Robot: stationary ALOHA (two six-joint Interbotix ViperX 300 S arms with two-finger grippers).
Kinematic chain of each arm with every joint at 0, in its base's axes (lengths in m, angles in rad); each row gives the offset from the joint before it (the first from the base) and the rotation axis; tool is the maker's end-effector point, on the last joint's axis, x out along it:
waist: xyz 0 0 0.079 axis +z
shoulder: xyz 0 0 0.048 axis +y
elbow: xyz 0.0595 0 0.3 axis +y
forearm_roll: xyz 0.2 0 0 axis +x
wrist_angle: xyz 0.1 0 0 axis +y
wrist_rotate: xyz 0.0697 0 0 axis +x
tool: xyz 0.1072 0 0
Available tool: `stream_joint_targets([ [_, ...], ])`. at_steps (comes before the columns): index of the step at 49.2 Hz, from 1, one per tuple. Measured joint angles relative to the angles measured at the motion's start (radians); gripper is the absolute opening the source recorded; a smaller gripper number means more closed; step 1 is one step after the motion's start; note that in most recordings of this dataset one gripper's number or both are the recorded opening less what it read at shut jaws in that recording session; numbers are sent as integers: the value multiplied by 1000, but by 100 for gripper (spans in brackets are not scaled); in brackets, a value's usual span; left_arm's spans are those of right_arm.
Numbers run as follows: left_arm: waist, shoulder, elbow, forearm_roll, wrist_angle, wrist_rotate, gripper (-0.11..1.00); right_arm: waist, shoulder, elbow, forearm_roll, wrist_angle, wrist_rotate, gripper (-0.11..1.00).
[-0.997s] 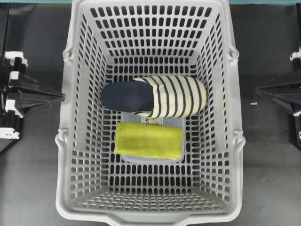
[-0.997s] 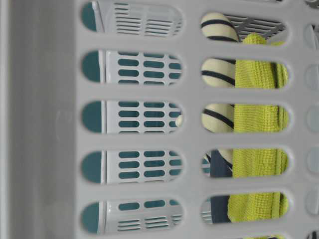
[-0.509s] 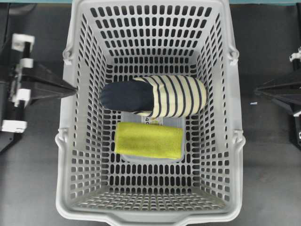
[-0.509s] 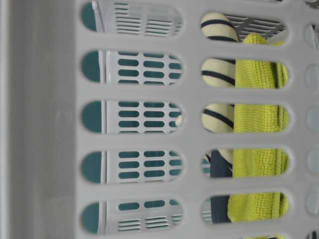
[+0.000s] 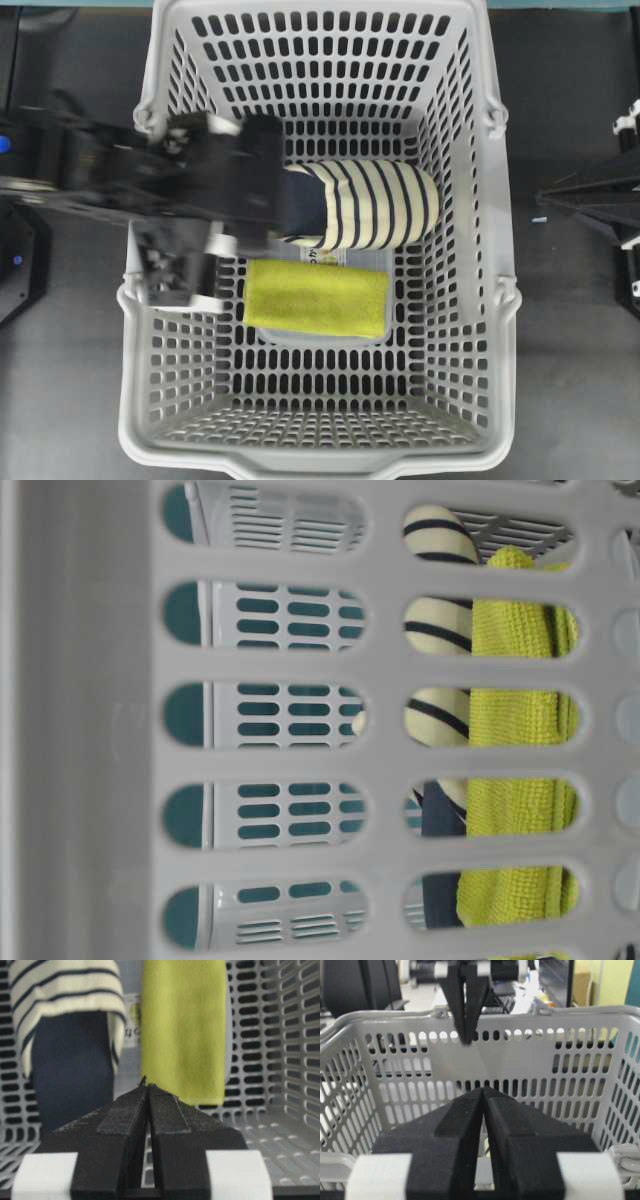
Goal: Pick up the yellow cloth from the shopping basket with the left arm.
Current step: 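Lower the left gripper onto the yellow cloth and pinch it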
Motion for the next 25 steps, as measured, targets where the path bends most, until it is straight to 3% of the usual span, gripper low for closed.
stream_joint_targets([
  [4,-5,66,-63,0,41,-3,18,0,-3,0,0,0,-2,2],
  [11,-20,173,-137,2,74,-21,63,0,-8,0,0,2,-2,9],
  [15,-32,219,-156,0,75,-32,82,0,-8,0,0,0,-2,13],
  [18,-43,252,-156,0,71,-43,90,0,-9,0,0,0,0,17],
  [25,-64,313,-156,0,35,-48,89,0,-12,0,0,0,-2,21],
])
